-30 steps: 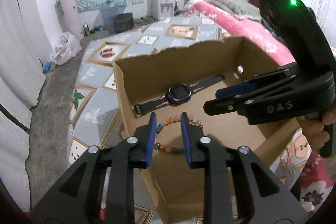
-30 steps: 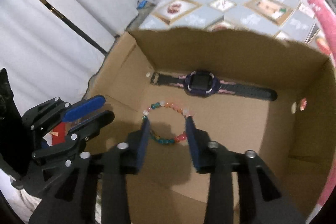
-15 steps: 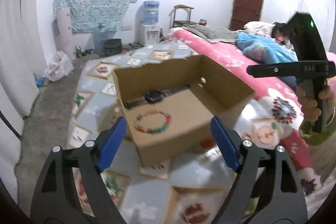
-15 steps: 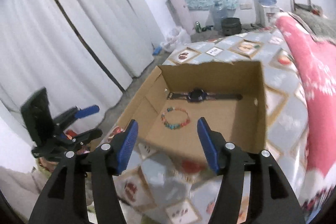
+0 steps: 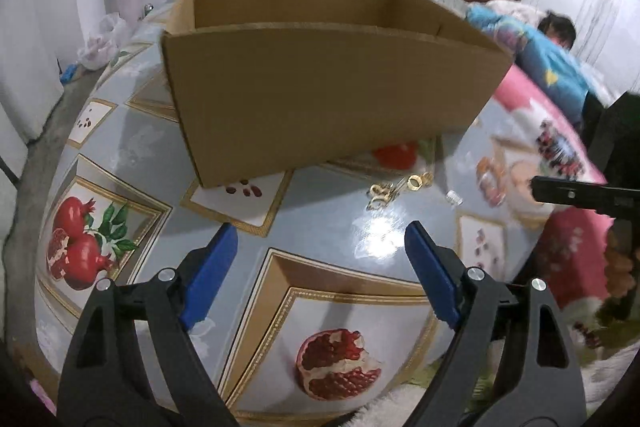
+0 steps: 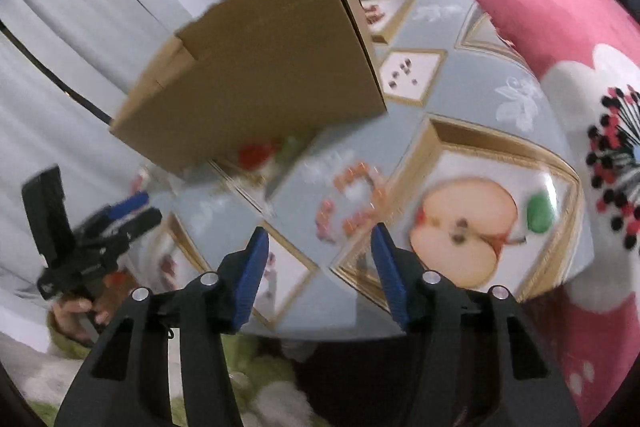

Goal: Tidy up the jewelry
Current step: 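Withdraw both grippers from the box back toward the table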

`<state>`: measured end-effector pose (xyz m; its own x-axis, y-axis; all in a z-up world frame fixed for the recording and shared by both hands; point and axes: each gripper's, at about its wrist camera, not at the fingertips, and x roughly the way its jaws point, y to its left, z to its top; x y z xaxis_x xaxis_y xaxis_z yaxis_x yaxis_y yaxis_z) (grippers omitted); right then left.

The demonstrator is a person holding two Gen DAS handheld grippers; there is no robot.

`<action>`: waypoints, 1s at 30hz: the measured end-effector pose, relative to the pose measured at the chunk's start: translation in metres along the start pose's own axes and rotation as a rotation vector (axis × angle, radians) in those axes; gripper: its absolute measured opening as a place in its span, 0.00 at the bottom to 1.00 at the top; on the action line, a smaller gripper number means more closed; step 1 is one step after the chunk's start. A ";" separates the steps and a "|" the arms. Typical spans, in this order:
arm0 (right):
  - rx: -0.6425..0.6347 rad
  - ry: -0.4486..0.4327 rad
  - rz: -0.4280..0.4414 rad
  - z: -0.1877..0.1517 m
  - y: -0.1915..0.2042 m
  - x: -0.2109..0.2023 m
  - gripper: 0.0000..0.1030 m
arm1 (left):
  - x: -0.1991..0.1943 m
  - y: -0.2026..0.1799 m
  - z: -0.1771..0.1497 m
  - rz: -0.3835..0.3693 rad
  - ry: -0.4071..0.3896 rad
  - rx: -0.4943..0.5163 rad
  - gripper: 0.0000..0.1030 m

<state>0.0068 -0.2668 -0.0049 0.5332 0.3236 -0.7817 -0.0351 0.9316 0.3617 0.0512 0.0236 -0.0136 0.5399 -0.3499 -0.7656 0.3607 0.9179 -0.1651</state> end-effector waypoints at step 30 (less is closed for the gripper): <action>-0.122 -0.087 -0.146 0.037 -0.011 0.035 0.08 | 0.036 -0.020 -0.016 0.162 -0.002 0.054 0.92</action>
<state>0.0574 -0.2713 -0.0176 0.6113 0.1730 -0.7723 -0.0518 0.9825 0.1791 0.0511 -0.0041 -0.0482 0.5956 -0.1987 -0.7783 0.3091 0.9510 -0.0063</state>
